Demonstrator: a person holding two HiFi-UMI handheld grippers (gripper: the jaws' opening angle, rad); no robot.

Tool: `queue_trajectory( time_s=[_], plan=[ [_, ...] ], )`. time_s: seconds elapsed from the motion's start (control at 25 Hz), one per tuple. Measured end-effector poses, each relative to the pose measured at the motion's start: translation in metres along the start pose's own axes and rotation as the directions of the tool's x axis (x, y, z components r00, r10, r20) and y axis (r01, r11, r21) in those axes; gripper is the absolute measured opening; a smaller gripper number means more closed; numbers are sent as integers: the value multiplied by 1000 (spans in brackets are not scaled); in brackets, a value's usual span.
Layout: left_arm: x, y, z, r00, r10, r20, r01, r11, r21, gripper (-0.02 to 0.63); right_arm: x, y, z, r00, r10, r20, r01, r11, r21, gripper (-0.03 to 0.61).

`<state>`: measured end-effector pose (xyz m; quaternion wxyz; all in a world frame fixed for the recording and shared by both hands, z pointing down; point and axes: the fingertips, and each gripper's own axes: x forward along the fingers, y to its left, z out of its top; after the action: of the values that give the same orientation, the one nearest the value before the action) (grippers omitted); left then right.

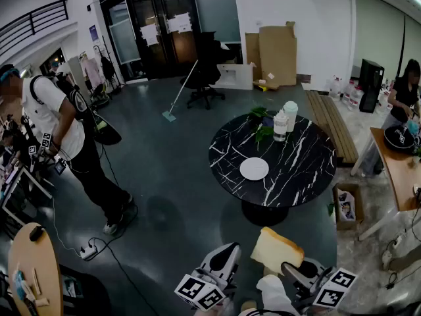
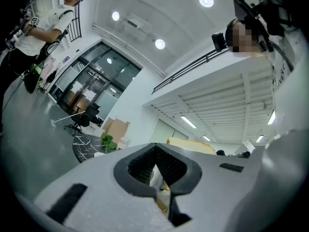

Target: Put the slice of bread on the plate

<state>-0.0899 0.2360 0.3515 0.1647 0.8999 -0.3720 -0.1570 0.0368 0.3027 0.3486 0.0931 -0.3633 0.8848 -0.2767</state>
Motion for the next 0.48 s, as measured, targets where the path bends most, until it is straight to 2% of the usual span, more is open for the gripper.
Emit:
queue_trajectory(
  time_s=[0.24,0.48],
  plan=[
    [16,27,9,999,17,35,-17,1000,-5,8,34,-19,11,998,51,-25,-51,999,1,94],
    [54,51,16,999,28,34,-29,999,25,8,66,-50,41,996,85,-35,-86,996,-23,94]
  ],
)
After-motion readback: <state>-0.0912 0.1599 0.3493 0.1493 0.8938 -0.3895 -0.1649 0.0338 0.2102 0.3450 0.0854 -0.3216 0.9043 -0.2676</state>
